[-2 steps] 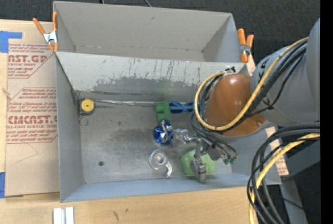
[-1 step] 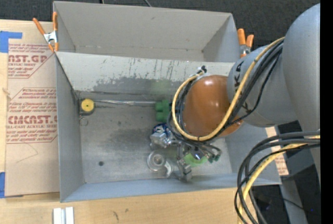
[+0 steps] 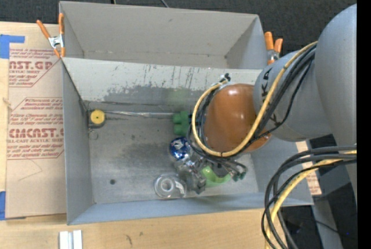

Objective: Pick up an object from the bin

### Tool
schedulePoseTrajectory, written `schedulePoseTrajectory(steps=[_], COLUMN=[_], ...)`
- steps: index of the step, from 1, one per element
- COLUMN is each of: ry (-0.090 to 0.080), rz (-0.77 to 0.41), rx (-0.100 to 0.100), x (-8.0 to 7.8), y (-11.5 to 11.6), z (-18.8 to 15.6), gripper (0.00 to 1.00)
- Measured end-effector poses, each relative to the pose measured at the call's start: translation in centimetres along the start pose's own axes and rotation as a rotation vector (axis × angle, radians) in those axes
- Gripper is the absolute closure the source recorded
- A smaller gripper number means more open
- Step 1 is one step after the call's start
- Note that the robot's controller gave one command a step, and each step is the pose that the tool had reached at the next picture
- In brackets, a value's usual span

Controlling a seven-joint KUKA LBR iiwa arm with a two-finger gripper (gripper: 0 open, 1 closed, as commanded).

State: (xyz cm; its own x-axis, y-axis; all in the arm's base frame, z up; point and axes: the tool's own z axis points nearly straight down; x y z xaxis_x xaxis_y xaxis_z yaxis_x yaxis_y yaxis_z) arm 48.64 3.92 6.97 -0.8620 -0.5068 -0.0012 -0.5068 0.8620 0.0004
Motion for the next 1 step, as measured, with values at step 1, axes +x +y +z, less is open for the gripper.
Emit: schedulePoseTrajectory(steps=[1], ry=[-0.004], rz=[0.0], rx=[0.002], x=[-0.1], y=[-0.04], z=[-0.04], gripper=[0.0])
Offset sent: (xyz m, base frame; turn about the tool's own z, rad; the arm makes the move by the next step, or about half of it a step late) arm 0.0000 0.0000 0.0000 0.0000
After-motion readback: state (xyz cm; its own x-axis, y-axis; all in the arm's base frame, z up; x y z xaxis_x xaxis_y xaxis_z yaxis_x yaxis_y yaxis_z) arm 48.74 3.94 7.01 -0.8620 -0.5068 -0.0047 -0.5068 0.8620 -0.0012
